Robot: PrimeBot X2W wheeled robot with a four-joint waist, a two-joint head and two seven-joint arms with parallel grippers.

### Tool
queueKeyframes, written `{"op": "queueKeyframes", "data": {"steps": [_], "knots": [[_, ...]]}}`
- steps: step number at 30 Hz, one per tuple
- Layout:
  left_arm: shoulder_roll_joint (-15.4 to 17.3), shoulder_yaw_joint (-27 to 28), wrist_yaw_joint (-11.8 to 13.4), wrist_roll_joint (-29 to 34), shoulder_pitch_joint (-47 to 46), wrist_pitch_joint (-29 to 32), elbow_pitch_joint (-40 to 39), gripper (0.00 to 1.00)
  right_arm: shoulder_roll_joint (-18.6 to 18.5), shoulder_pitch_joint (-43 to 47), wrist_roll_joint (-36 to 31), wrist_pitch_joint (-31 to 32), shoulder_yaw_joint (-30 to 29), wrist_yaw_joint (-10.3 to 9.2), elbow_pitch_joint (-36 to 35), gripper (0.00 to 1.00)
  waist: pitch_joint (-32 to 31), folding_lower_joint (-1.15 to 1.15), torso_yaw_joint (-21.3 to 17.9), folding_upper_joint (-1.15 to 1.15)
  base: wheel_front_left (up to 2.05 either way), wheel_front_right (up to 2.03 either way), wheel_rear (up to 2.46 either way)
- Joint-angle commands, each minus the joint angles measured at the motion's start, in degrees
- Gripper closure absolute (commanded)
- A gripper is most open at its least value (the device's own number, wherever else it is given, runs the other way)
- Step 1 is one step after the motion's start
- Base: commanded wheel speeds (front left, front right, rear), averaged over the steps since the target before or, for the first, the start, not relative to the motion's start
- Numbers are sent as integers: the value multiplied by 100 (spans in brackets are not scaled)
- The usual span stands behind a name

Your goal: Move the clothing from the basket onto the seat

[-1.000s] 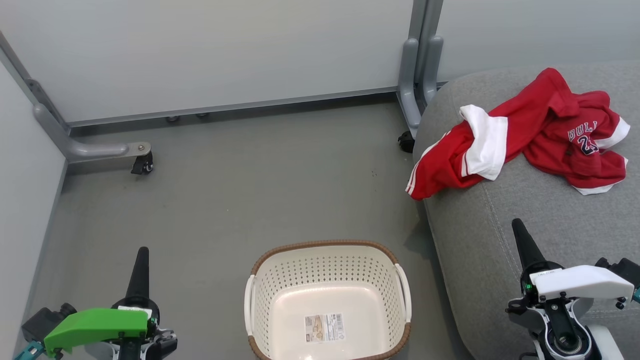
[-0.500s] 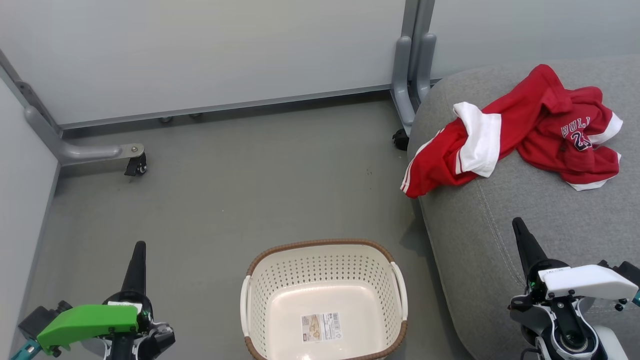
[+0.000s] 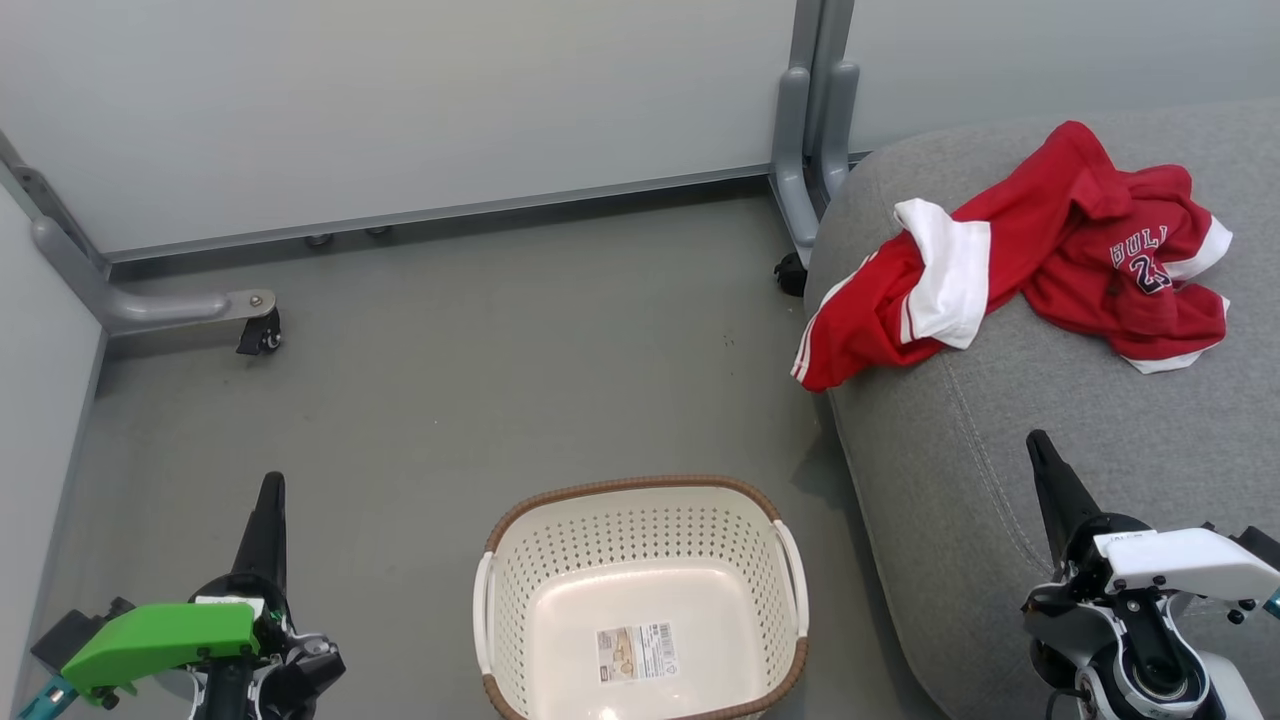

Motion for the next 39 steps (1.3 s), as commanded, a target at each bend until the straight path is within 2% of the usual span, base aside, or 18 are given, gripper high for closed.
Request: {"op": "queueKeyframes", "data": {"steps": [1,12,39], "knots": [[44,27,-27,-109,-131,36,-27,100,-5,-89,114,44,-20,3,3,100,3,0,-10,0,0,0,0],[40,102,-32,-489,-173,163,-23,100,2,-84,568,160,-74,2,15,100,25,0,-87,0,0,0,0],[21,118,-30,-469,-163,173,-19,100,1,-83,573,165,-71,2,15,100,26,0,-91,0,0,0,0]]}}
